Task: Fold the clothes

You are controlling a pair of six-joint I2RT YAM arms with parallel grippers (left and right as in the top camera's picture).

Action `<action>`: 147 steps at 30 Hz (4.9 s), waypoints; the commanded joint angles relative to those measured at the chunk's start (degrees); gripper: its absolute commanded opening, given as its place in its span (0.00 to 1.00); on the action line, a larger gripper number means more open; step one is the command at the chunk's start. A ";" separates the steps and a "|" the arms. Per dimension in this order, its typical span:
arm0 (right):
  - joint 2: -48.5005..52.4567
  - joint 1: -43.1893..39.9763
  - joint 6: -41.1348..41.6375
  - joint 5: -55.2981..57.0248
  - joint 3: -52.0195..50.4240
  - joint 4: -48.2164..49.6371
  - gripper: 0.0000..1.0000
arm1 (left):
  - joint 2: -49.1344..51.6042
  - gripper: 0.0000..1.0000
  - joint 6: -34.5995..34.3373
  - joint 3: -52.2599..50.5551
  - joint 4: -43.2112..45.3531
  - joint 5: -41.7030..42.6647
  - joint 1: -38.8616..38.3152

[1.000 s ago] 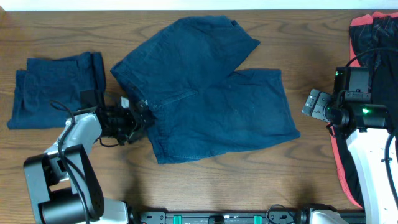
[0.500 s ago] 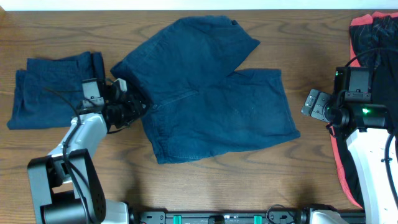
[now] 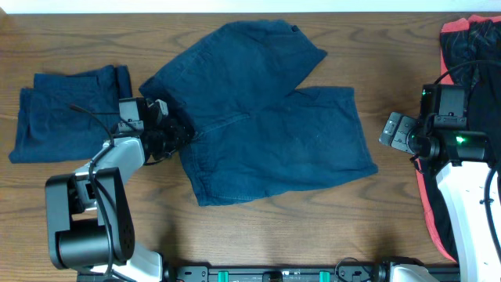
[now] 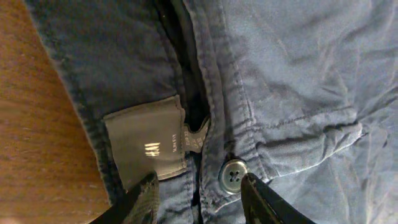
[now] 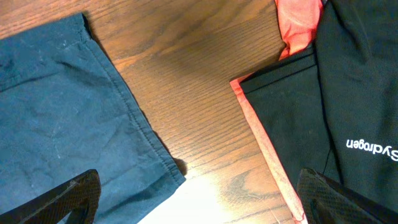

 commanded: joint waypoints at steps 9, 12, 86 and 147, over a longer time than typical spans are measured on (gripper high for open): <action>-0.61 -0.42 0.61 0.20 0.33 -0.04 0.99 | 2.34 0.45 -1.18 0.46 0.02 7.65 -0.28; -0.61 -0.42 0.61 0.17 0.33 -0.04 0.99 | 2.21 0.45 -1.40 0.46 0.00 7.65 -0.28; -0.61 -0.42 0.59 -0.24 0.33 0.59 0.99 | 0.31 0.33 -6.88 2.69 0.70 -4.81 -5.33; 33.48 3.50 -11.93 -40.50 -0.09 29.14 0.67 | -21.62 0.06 -1.38 2.25 -38.69 -30.25 0.52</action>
